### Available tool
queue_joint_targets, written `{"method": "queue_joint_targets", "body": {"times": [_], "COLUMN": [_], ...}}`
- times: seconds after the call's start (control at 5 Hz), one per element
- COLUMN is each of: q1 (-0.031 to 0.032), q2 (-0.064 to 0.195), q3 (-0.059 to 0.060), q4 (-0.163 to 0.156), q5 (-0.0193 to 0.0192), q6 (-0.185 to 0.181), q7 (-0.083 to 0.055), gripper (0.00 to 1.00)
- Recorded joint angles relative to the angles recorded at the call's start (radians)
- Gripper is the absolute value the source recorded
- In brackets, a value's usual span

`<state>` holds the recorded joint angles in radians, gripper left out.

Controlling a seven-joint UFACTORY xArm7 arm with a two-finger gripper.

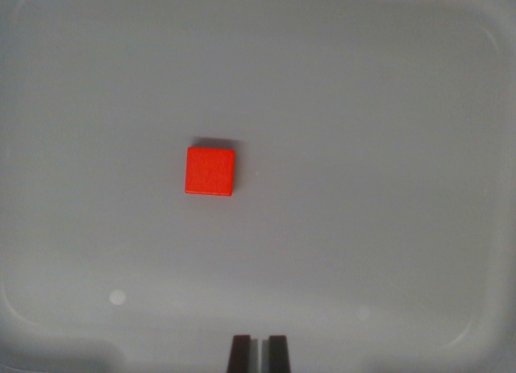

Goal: Reach red block

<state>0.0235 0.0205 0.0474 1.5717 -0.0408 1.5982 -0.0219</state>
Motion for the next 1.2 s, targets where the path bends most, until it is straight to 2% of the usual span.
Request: {"method": "queue_joint_targets", "body": {"times": [1.2], "q1": [0.0006], "q2": [0.007], "q3": [0.0], "q4": [-0.007], "q5": [-0.0003], "q6": [-0.014], "q7": [0.0], "gripper": [0.0]}}
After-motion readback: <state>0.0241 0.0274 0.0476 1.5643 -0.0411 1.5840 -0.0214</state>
